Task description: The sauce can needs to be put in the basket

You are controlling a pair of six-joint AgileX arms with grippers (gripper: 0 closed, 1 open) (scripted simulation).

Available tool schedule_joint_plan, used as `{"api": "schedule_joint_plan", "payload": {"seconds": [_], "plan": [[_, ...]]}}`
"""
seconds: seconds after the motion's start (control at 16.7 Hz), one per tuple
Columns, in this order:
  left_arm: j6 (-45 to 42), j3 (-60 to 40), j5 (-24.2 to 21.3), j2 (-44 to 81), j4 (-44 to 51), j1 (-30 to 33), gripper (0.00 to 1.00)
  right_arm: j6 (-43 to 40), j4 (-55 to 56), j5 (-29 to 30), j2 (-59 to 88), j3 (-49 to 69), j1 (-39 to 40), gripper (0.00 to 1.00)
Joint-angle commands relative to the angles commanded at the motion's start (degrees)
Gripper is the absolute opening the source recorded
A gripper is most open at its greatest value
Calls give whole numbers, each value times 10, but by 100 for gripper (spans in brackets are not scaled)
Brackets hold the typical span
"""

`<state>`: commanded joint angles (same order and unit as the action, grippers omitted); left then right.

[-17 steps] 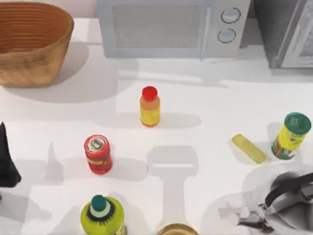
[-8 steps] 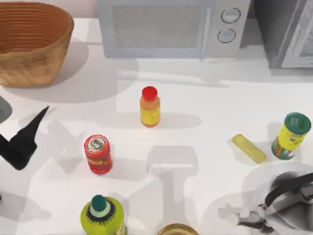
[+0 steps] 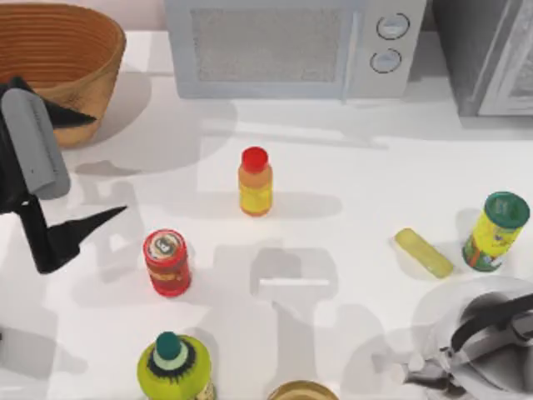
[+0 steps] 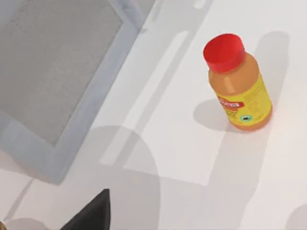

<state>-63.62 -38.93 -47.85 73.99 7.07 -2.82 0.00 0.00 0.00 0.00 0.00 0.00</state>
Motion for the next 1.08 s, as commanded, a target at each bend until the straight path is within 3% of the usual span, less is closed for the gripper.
{"api": "schedule_joint_plan", "payload": {"seconds": [0.42,1.08], "plan": [[-122,-70,-90,158,56,-15,100,0,0,0,0,0,0,100],[-285,-88,-186,353,224,-47,100,0,0,0,0,0,0,100]]}}
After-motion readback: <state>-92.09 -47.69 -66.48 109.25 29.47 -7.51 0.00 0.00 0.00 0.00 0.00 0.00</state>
